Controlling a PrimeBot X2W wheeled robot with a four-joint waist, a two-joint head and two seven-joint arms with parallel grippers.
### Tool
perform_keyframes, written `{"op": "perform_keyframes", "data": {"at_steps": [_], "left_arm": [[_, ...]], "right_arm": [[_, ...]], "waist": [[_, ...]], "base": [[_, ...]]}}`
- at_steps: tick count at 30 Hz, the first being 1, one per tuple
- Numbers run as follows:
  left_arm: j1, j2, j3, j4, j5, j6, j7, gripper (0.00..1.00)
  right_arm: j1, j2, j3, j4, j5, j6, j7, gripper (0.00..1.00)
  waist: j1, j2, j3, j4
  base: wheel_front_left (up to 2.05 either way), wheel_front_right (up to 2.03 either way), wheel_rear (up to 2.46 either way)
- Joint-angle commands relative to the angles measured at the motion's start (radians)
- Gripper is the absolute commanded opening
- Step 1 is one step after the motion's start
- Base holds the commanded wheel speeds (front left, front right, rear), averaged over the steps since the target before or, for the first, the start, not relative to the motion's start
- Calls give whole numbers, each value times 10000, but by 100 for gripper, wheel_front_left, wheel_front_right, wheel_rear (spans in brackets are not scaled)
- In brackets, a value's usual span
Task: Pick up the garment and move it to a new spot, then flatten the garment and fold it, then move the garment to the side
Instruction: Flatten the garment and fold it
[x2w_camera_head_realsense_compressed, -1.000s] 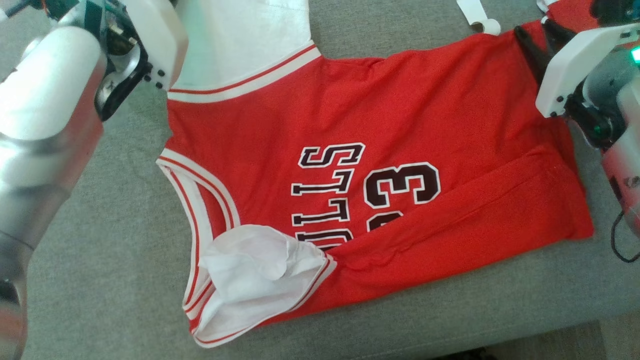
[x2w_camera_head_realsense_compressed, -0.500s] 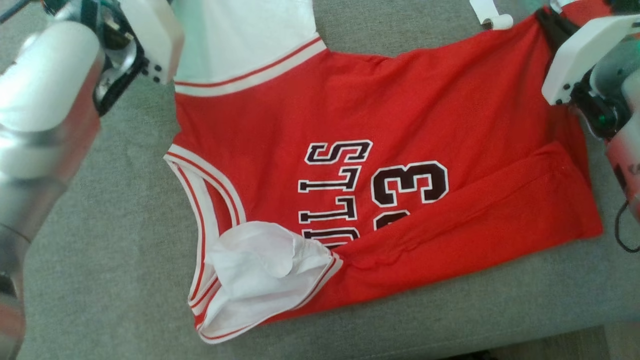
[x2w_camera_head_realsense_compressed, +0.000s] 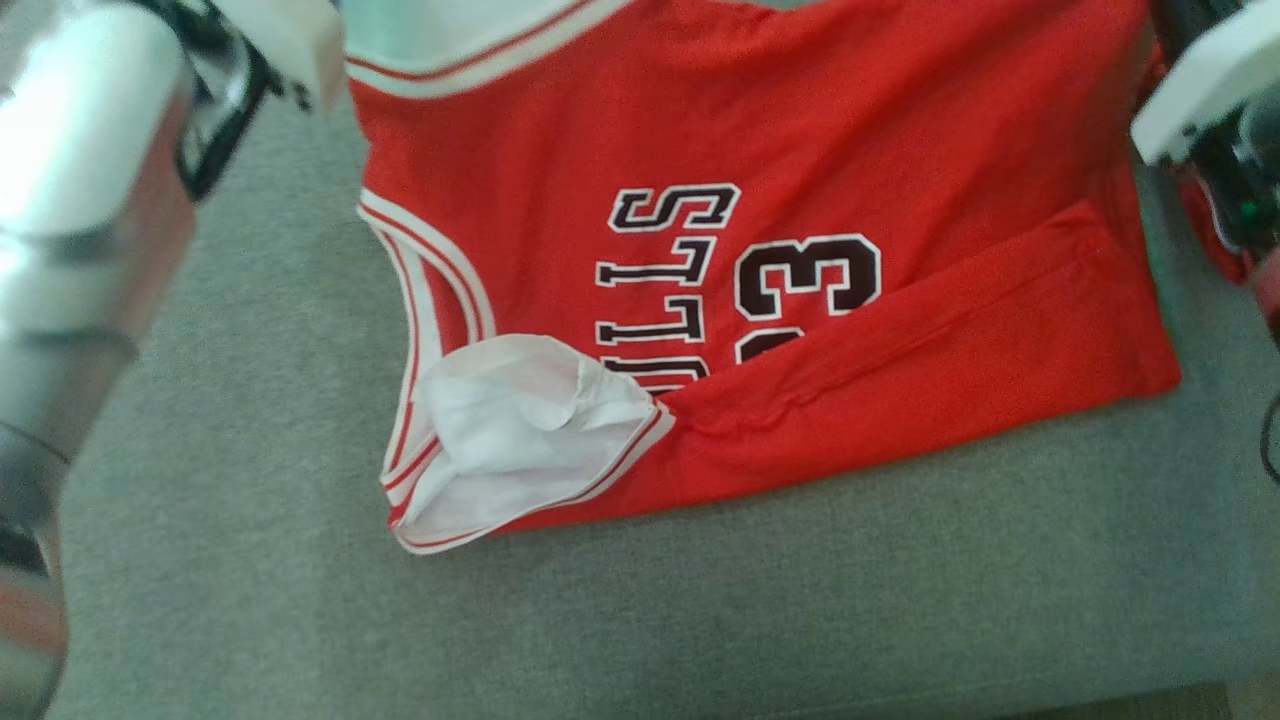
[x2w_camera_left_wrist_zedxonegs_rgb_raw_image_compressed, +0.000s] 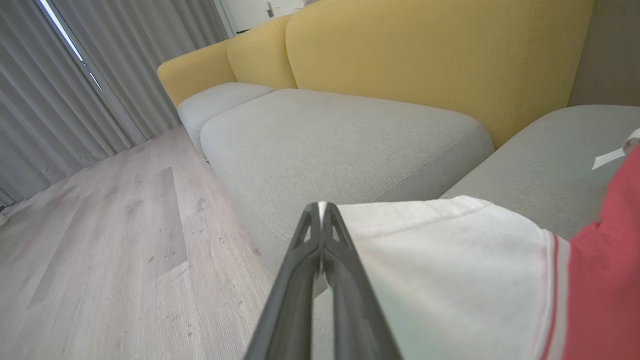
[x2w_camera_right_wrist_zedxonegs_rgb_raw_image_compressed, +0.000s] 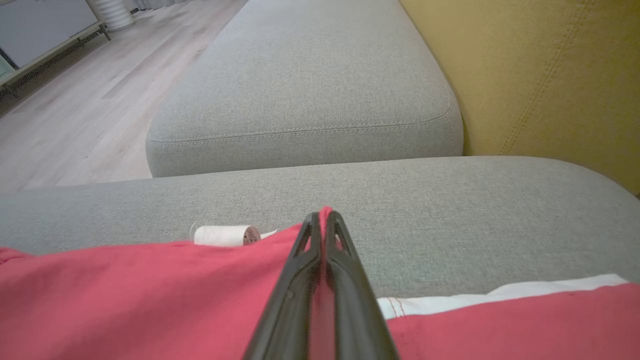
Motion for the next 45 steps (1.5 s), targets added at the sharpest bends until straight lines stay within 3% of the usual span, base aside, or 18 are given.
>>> {"op": "perform_keyframes", "data": {"at_steps": [1, 6, 13, 26, 32, 33, 34, 35, 36, 37, 38, 45], "left_arm": [[-111, 341, 362, -230, -100, -13, -163, 0], [1031, 561, 253, -803, -295, 42, -567, 0], [2889, 1288, 141, -2507, -492, 646, -954, 0], [6415, 2834, 74, -6673, -1163, 2801, -708, 0], [7835, 2725, -108, -7443, -1681, 3420, -891, 0], [7976, 2613, -127, -7347, -1750, 3452, -970, 4], [8114, 2470, -124, -7208, -1841, 3472, -1071, 23], [8241, 2313, -127, -7037, -1919, 3480, -1166, 44], [8354, 2147, -127, -6845, -1986, 3485, -1254, 91], [8354, 2147, -127, -6845, -1986, 3485, -1254, 91], [8452, 1980, -109, -6640, -2020, 3514, -1353, 100], [9364, 786, 720, -5974, -1681, 4052, -1793, 100]], "right_arm": [[408, -271, 65, -317, 155, -7, -160, 0], [1346, -806, 216, -795, 552, -7, -542, 0], [2734, -1288, 142, -1281, 860, -7, -982, 0], [5106, -1625, -647, -2151, 845, -7, -1380, 0], [6069, -1383, -1226, -2332, 630, -7, -1289, 0], [6162, -1310, -1302, -2320, 589, -7, -1280, 0], [6247, -1232, -1366, -2291, 544, -7, -1256, 0], [6322, -1164, -1425, -2249, 470, -7, -1256, 33], [6386, -1107, -1510, -2178, 382, -7, -1290, 91], [6386, -1107, -1510, -2178, 382, -7, -1290, 91], [6456, -1034, -1634, -2106, 321, -7, -1367, 100], [7586, -537, -2672, -2120, 328, -7, -2013, 100]], "waist": [[0, -1, -207, 179], [0, -1, -672, 454], [0, -1, -1342, 811], [0, -1, -2096, 1075], [0, -1, -2060, 1107], [0, -1, -2041, 1104], [0, -1, -2031, 1099], [0, -1, -2033, 1094], [0, -1, -2045, 1093], [0, -1, -2045, 1093], [0, -1, -2081, 1091], [0, -1, -2686, 1081]], "base": [[0, 0, 0], [0, 0, 0], [0, 0, 0], [0, 0, 0], [0, 0, 0], [0, 0, 0], [0, 0, 0], [0, 0, 0], [0, 0, 0], [0, 0, 0], [0, 0, 0], [0, 0, 0]]}}
